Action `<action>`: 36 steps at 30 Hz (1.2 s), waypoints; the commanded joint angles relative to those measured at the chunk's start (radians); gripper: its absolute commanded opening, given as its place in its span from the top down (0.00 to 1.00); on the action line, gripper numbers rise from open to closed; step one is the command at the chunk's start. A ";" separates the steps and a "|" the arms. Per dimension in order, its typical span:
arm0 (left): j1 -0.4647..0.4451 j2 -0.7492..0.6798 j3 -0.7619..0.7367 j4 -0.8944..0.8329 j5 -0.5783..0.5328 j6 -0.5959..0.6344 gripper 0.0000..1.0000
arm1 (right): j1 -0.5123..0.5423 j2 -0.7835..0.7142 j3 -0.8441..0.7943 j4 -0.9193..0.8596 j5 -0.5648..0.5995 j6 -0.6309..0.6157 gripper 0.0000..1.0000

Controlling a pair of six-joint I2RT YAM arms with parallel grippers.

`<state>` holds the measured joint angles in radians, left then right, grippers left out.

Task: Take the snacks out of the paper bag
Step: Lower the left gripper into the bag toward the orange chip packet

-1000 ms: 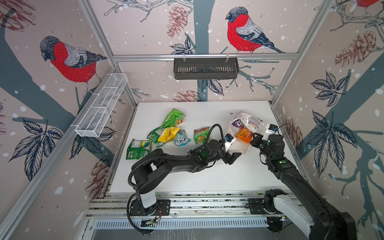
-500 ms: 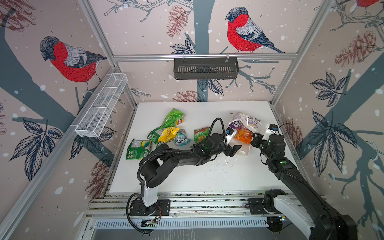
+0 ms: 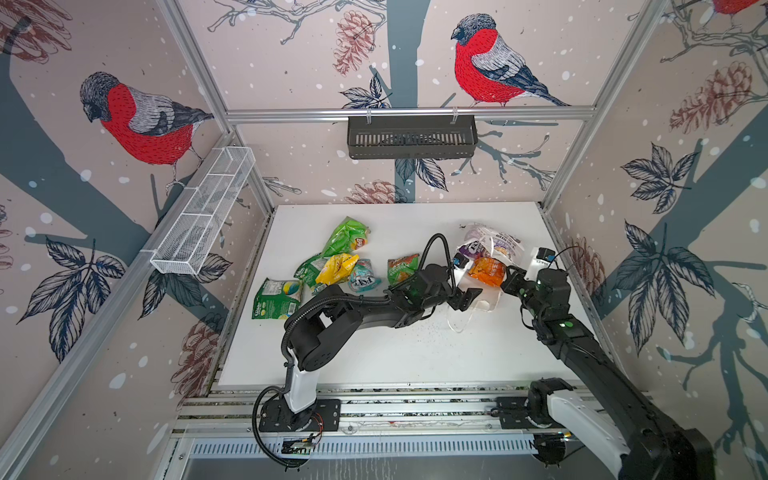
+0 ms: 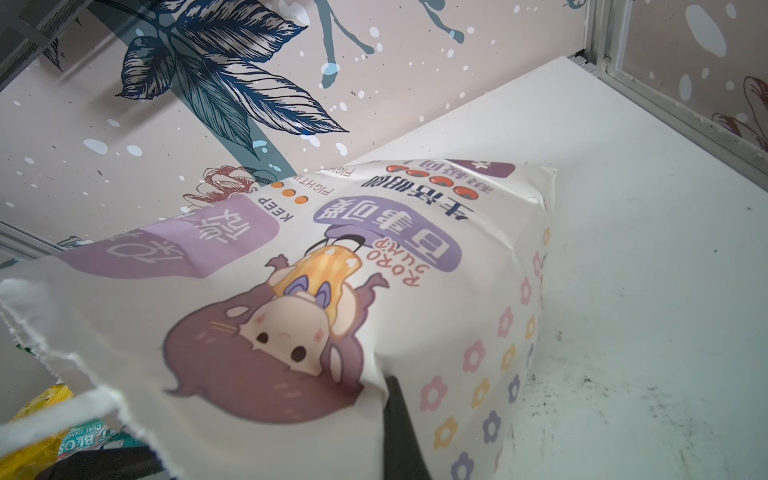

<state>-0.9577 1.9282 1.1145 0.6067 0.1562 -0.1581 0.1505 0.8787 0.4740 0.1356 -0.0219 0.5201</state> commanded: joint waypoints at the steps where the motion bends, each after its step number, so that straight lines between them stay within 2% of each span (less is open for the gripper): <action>1: 0.002 0.008 0.006 0.002 0.000 -0.001 0.21 | 0.001 -0.001 0.009 0.016 0.008 -0.004 1.00; 11: 0.002 0.052 0.048 -0.010 0.025 -0.009 0.25 | 0.001 -0.029 0.000 0.007 0.002 0.007 1.00; 21: -0.040 0.050 0.052 -0.032 -0.028 0.051 0.28 | 0.001 -0.007 0.022 0.006 -0.019 -0.001 1.00; 26: -0.046 0.090 0.131 -0.105 -0.021 0.043 0.28 | 0.000 -0.009 0.018 0.003 -0.019 0.001 1.00; 30: -0.037 0.099 0.157 -0.096 -0.012 0.034 0.28 | 0.000 -0.015 0.018 -0.004 -0.020 0.000 1.00; 34: -0.020 0.165 0.254 -0.190 -0.015 0.018 0.28 | 0.000 -0.027 0.018 -0.004 -0.018 0.001 1.00; 36: -0.014 0.186 0.270 -0.182 -0.006 0.017 0.29 | 0.000 -0.028 0.018 -0.003 -0.019 0.003 1.00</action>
<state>-0.9787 2.0941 1.3617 0.4595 0.1493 -0.1326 0.1501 0.8558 0.4873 0.1059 -0.0280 0.5201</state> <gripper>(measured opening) 0.713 0.048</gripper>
